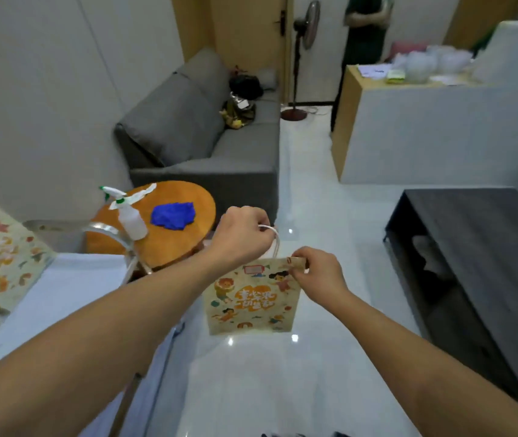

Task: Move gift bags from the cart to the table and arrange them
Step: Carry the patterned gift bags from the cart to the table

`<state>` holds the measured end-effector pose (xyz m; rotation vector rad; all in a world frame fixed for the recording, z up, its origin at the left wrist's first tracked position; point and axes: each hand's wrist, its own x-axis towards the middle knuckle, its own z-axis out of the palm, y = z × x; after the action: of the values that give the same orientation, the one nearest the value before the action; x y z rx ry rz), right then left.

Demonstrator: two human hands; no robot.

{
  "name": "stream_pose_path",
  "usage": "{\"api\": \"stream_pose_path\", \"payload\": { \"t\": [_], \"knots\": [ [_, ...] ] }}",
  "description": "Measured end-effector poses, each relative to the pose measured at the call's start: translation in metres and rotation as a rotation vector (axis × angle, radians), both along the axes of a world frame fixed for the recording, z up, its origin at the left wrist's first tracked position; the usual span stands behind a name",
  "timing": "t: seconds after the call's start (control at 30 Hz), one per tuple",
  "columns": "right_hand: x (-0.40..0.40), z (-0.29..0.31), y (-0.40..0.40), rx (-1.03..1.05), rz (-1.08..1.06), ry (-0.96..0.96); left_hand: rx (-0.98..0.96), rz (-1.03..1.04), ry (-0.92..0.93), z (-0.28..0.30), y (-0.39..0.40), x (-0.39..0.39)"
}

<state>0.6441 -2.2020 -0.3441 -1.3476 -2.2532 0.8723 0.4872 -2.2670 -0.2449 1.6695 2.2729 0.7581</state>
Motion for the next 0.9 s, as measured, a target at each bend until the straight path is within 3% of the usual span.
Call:
{"api": "stream_pose_path", "payload": {
  "t": [0.43, 0.9],
  "knots": [
    [0.312, -0.023, 0.145, -0.136, -0.68, 0.003, -0.149, -0.544, -0.059, -0.039, 0.252, 0.298],
    [0.458, -0.035, 0.224, -0.15, -1.334, -0.079, -0.199, -1.288, 0.023, -0.037, 0.437, 0.51]
  ]
}}
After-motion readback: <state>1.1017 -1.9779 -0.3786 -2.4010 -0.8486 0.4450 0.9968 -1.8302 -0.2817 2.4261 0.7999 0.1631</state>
